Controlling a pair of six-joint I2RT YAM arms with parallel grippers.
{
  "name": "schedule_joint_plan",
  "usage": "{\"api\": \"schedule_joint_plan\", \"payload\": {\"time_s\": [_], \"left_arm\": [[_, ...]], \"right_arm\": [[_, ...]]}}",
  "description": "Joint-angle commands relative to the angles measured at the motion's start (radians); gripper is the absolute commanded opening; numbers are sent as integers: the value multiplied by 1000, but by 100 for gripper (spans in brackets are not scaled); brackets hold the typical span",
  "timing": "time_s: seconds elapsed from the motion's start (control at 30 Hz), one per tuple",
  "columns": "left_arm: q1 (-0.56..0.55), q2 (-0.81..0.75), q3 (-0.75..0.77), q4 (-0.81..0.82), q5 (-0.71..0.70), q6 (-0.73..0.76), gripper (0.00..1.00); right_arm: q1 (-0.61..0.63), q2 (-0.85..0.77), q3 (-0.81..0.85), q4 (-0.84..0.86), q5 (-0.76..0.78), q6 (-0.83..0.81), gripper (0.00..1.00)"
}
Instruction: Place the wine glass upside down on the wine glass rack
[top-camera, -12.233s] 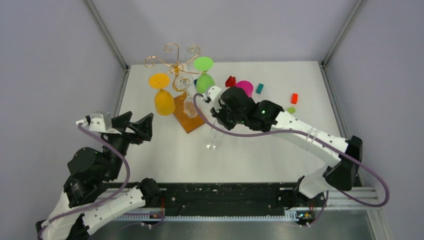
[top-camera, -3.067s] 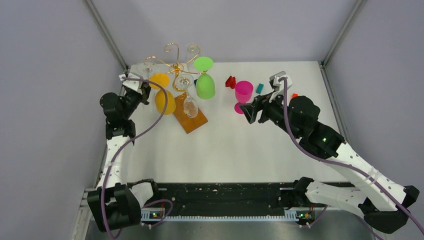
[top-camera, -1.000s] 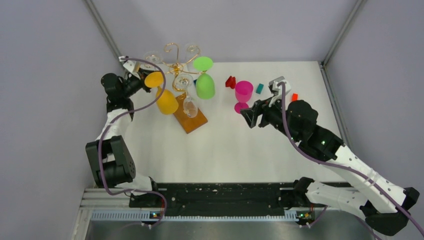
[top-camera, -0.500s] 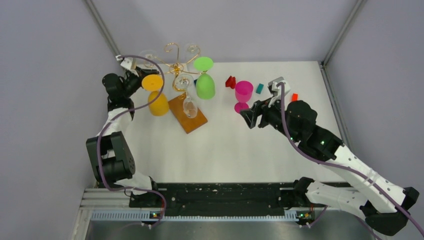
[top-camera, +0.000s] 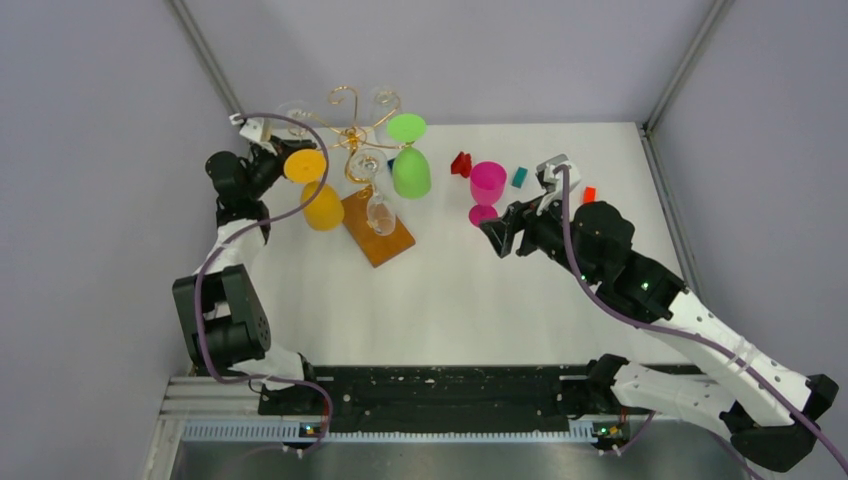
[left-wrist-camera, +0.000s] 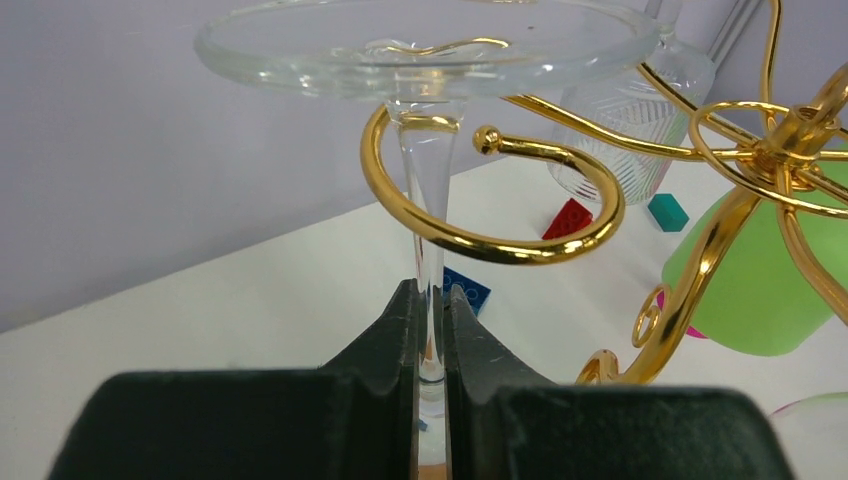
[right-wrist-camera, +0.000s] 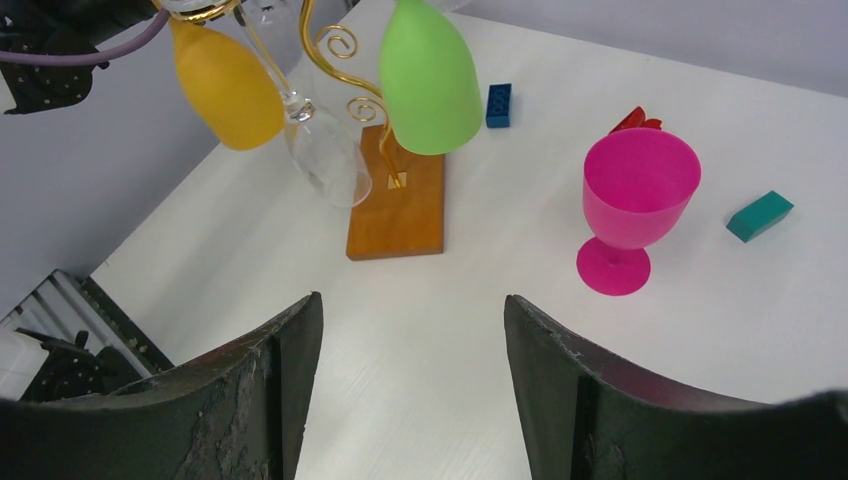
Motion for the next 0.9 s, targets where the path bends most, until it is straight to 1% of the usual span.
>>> {"api": "schedule_joint_plan", "payload": {"time_s": [0.0,0.1,0.27,0.43,0.57,0.73,0.87], "left_arm": [[11,-88,-28,109,-16,-7,0],[11,-111,-64,130,-13,-8,0],[11,-127,-117,224,34,-13,0],[10,-132,-132,246,70,-7,0],[11,-130,-129,194,90,30,0],[10,-138,-131,97,47,102,0],[11,-120,-115,57,50,113,8]], "right_arm": [[-9,-26,-7,46,-11,3,66],[-10,-33,-9,47,-10,-4,66],[-9,-37,-11,48,-14,-6,66],[-10,-44,-20,52,-15,-4,66],[-10,-49,-23,53,-16,-5,66],[-10,-54,-26,55,-16,-5,66],[-10,-53,-27,59,-22,-6,66]]}}
